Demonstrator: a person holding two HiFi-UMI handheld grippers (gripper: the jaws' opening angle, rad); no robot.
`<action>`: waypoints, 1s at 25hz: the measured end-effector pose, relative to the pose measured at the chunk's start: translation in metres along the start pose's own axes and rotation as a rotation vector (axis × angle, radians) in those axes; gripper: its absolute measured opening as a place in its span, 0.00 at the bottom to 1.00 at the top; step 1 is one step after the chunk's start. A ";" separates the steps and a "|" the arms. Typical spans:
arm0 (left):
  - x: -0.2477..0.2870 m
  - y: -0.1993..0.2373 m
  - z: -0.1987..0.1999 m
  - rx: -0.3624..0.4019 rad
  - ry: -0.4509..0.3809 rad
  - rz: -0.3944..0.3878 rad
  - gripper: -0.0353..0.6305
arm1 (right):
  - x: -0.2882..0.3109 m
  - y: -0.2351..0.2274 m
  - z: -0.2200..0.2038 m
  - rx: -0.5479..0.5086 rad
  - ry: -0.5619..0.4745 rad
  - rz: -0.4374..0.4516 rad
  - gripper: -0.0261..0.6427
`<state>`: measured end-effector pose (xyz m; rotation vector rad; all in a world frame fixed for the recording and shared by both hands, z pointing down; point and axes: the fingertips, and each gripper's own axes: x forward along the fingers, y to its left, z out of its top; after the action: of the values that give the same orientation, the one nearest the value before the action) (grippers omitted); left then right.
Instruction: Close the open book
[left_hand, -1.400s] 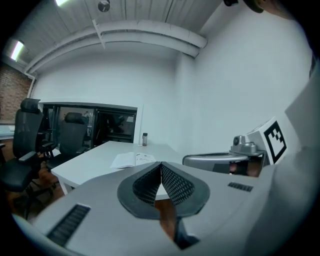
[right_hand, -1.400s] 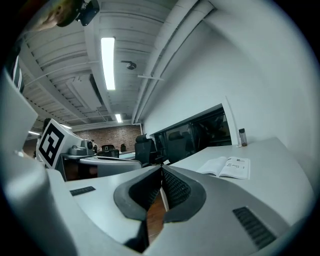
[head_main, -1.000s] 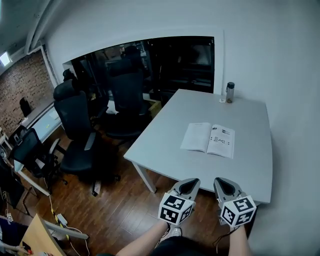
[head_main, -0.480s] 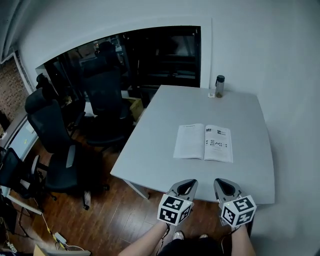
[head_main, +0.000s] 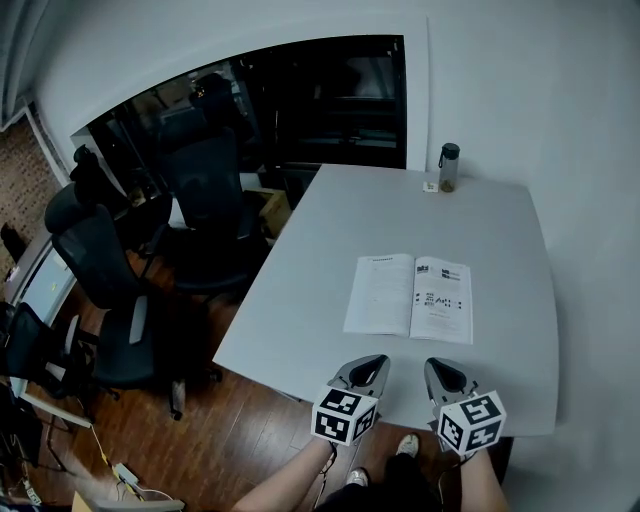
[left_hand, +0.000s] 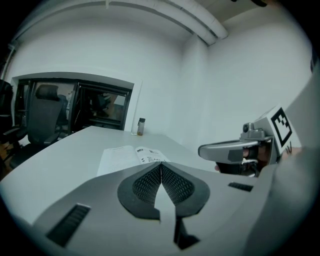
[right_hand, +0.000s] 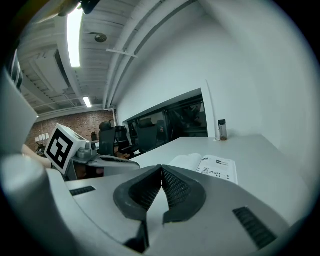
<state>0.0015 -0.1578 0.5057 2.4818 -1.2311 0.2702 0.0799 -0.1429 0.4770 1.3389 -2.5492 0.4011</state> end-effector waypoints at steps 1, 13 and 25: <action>0.006 0.003 0.001 -0.003 0.002 0.009 0.06 | 0.006 -0.006 -0.001 -0.008 0.006 0.012 0.05; 0.066 0.041 -0.040 -0.036 0.182 0.211 0.06 | 0.062 -0.054 -0.028 0.015 0.088 0.170 0.05; 0.116 0.072 -0.086 -0.139 0.342 0.207 0.06 | 0.089 -0.074 -0.030 -0.044 0.179 0.081 0.05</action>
<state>0.0131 -0.2481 0.6388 2.0841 -1.3067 0.6125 0.0941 -0.2406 0.5445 1.1333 -2.4542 0.4559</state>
